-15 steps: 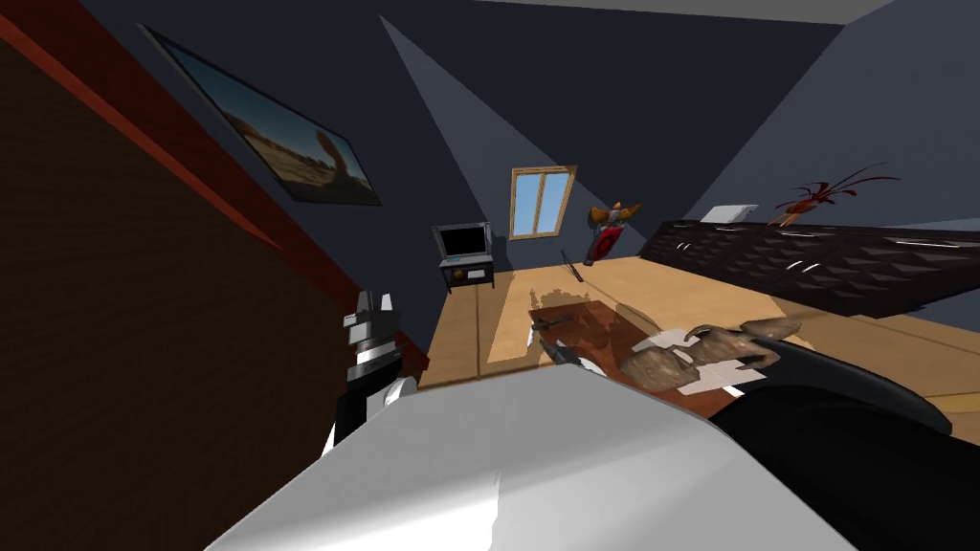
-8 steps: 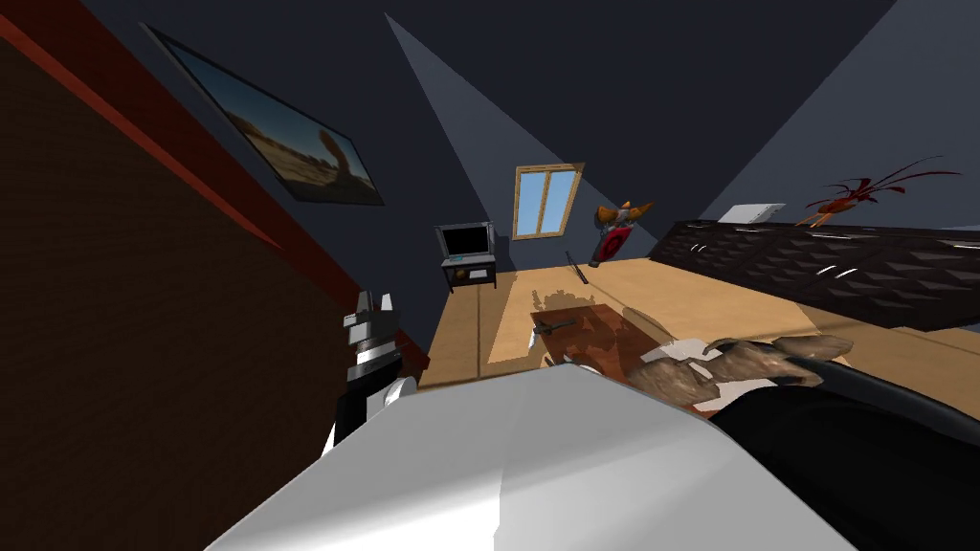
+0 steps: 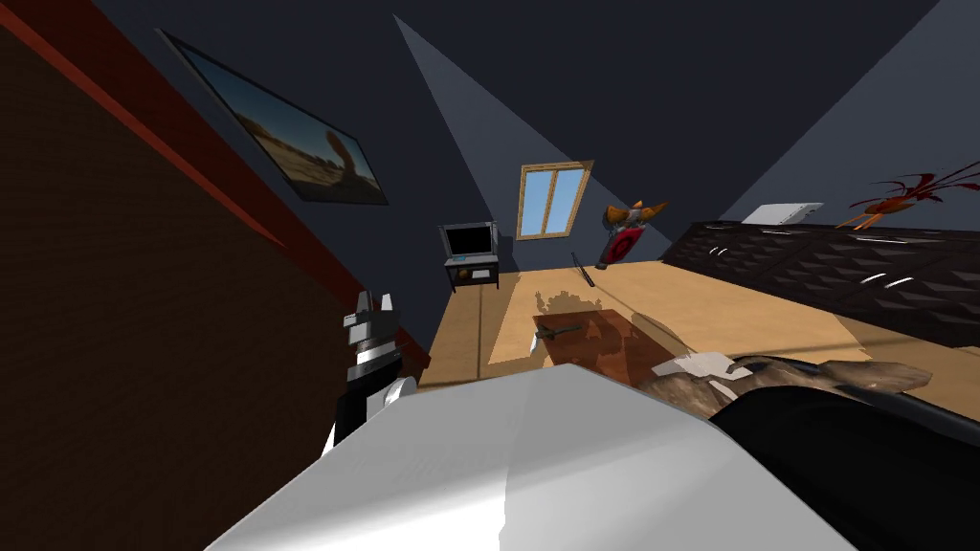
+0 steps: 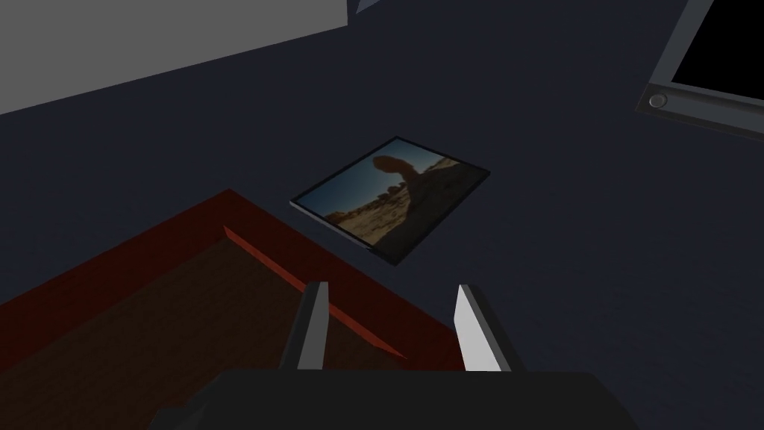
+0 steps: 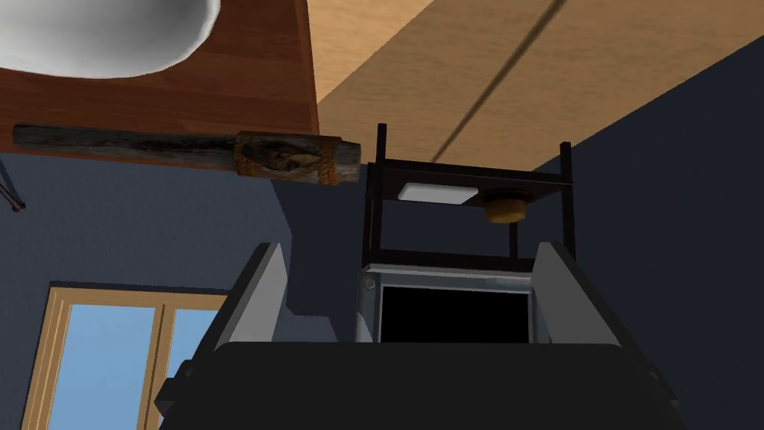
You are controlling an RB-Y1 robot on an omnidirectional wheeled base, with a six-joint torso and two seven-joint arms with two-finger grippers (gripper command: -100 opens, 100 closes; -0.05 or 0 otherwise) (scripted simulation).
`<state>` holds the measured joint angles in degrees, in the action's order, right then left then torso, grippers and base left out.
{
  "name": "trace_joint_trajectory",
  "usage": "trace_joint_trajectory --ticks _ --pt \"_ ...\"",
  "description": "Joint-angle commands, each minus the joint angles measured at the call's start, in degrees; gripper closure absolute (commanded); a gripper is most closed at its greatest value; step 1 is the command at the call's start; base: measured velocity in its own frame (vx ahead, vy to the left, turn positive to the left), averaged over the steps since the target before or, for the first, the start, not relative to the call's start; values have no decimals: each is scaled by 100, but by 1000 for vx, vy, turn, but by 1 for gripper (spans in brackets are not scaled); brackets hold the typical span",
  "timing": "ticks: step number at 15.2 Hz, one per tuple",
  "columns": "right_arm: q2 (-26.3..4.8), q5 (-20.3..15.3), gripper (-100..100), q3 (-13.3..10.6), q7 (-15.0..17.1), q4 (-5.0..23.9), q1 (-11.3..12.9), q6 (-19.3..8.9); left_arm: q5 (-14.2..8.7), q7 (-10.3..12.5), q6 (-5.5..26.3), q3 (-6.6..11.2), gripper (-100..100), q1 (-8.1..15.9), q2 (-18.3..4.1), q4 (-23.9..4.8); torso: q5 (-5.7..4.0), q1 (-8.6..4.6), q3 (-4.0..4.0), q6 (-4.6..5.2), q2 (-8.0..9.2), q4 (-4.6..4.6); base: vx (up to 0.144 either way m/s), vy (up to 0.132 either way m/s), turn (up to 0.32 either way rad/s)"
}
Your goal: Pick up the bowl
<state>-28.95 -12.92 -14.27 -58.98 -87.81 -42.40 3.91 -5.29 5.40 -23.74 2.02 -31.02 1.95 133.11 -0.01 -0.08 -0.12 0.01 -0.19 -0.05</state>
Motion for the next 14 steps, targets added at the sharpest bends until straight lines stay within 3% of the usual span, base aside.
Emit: trace_joint_trajectory --ticks 1,14 --pt "-97 -88 -100 -137 -286 199 -37 -234 0 0 0 0 0 0 0 0 0 0 0 0 0 0 34 -39 69" --pt "-374 -479 -100 -711 -1629 1108 -107 -1012 0 0 0 0 0 0 0 0 1 6 4 0 6 2 25 -35 47"
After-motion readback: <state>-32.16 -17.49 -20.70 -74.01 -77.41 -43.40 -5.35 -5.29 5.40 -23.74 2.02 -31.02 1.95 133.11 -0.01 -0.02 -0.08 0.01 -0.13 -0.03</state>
